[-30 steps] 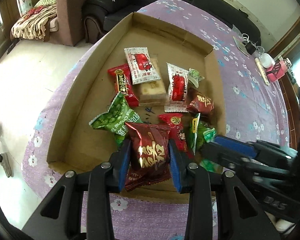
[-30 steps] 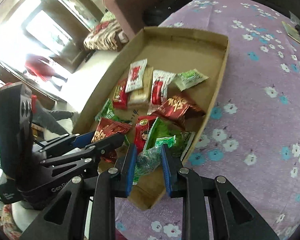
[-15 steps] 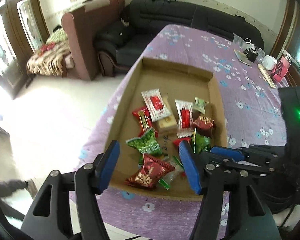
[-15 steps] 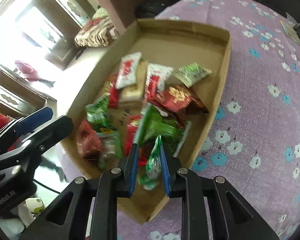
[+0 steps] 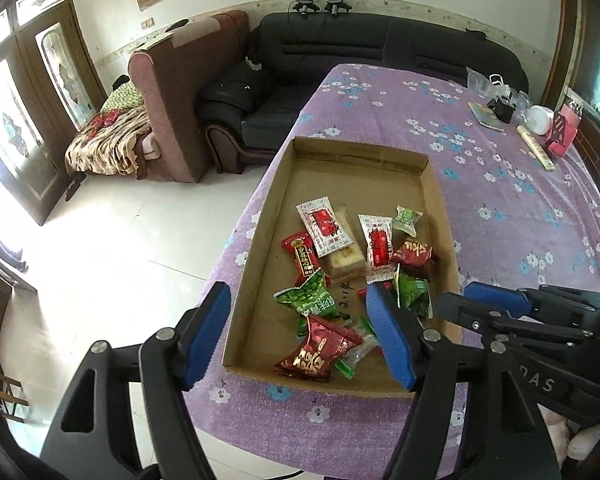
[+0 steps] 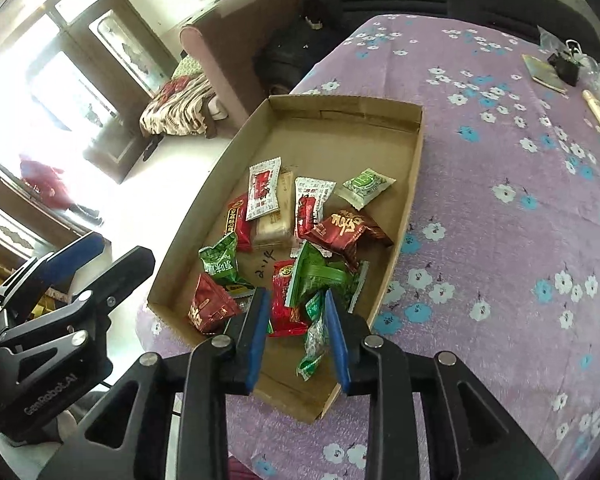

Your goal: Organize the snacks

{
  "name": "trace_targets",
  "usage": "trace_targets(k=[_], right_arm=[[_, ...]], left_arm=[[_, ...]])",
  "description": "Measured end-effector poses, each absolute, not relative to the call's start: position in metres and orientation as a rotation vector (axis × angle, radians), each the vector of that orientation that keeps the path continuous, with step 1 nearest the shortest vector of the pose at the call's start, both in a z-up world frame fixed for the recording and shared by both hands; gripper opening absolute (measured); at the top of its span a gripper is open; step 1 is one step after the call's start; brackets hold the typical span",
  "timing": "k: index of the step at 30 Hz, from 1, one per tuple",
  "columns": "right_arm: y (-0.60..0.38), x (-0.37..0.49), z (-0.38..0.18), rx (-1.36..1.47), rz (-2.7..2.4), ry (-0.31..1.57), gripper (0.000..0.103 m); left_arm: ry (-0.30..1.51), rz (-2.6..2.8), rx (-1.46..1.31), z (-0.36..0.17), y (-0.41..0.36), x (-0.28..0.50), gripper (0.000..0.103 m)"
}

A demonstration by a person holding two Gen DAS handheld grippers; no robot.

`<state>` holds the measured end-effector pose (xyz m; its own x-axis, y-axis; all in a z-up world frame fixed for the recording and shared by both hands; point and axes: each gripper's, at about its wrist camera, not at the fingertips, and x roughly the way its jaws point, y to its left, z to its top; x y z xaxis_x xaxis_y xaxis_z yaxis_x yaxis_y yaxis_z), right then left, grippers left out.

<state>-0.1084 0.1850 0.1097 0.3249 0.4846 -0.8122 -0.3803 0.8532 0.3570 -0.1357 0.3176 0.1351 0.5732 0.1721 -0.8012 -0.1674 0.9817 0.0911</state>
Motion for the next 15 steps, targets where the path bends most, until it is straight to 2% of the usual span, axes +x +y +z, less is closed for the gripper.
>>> trace_targets(k=[7,15], right_arm=[[0.182,-0.114,0.112,0.104,0.541,1.084,0.042],[0.184,-0.114,0.113,0.091,0.524,1.072,0.045]], left_arm=[[0.965,0.205,0.017,0.128,0.317,-0.134,0.076],[0.989,0.206,0.009,0.121,0.321,-0.130,0.077]])
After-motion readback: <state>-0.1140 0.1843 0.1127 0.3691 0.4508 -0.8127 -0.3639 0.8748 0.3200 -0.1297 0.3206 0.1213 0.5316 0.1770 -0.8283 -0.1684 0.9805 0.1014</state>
